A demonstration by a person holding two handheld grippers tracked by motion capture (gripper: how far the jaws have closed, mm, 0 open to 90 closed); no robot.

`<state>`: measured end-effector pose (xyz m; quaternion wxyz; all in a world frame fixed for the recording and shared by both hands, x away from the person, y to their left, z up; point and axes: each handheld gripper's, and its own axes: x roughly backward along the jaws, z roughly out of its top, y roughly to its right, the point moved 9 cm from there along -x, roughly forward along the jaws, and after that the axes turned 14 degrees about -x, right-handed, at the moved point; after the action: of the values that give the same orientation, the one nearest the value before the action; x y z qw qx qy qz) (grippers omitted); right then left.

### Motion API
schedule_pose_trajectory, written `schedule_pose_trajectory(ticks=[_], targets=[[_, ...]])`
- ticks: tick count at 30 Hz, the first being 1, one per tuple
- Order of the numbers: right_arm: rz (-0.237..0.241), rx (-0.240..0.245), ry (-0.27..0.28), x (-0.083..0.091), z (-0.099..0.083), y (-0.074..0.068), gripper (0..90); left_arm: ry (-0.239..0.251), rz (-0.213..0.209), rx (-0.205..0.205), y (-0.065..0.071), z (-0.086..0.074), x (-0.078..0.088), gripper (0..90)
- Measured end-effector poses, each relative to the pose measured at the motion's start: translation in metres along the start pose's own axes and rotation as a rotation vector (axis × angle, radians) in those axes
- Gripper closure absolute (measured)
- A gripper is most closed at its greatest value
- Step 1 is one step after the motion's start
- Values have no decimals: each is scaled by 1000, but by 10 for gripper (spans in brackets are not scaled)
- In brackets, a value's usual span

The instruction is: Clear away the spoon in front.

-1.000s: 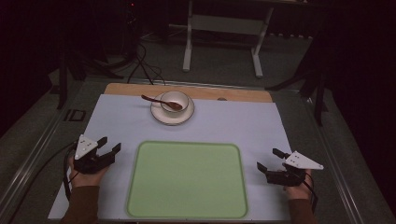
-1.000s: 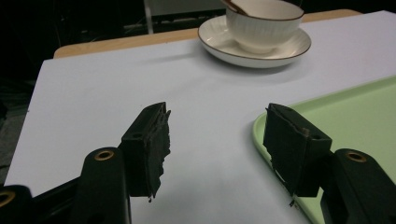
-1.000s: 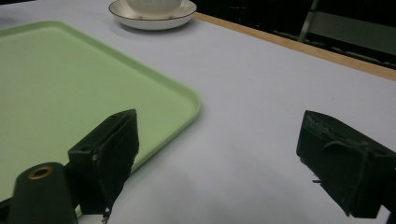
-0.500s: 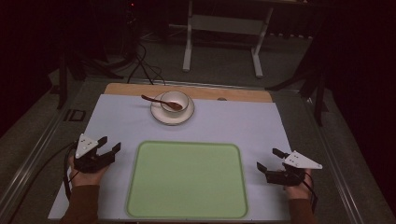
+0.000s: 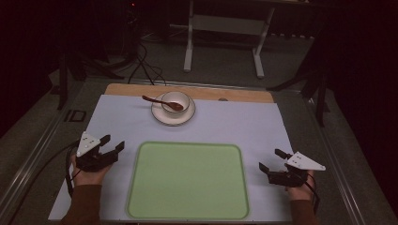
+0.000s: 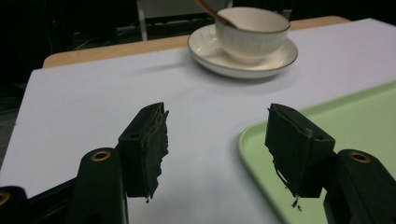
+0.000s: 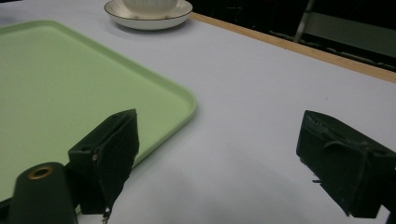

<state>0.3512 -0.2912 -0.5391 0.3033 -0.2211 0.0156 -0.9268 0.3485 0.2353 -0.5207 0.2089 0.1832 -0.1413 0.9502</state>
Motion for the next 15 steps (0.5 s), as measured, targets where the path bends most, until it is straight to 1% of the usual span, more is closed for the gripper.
schedule_pose_trajectory(ticks=[2,4,8,15], targets=[[-1,-3,1,1,0,0,129,12,-6,0,1,6,1,383],[-2,-6,4,1,0,0,129,30,-15,9,1,12,2,381],[-2,-6,4,1,0,0,129,37,-16,-7,0,20,1,377],[-3,-10,6,1,1,0,129,60,-16,-9,-5,37,0,375]])
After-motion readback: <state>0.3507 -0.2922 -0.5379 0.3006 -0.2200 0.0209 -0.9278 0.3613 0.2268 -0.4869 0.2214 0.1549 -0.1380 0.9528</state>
